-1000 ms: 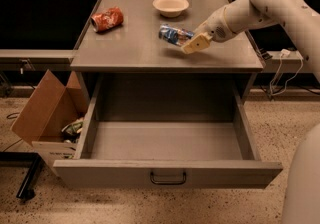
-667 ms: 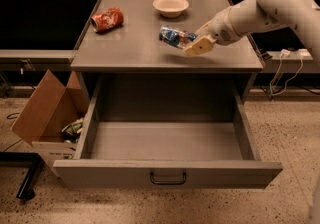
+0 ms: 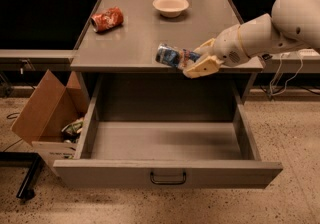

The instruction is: Place redbull can into top drawer

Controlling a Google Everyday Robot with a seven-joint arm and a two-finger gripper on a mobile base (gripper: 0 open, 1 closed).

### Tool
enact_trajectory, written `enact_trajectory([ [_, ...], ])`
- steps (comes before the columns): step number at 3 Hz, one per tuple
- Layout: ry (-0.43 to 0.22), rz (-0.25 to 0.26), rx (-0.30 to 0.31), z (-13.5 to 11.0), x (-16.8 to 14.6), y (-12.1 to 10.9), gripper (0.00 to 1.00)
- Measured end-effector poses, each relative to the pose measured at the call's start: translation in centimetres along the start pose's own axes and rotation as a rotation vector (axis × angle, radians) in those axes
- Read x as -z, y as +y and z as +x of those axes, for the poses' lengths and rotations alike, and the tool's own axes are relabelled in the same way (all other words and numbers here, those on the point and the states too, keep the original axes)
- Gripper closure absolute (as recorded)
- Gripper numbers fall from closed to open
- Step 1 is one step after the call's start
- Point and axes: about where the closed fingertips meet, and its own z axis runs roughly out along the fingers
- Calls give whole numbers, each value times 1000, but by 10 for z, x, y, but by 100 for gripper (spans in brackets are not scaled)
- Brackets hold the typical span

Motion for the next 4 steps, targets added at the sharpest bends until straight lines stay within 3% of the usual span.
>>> enact_trajectory([
  [1, 4, -6, -5, 2, -2, 1, 100],
  [2, 44, -43, -38, 24, -13, 19, 100],
  [3, 137, -89, -95, 59, -27, 40, 100],
  [4, 214, -173, -180, 98, -48, 56, 100],
])
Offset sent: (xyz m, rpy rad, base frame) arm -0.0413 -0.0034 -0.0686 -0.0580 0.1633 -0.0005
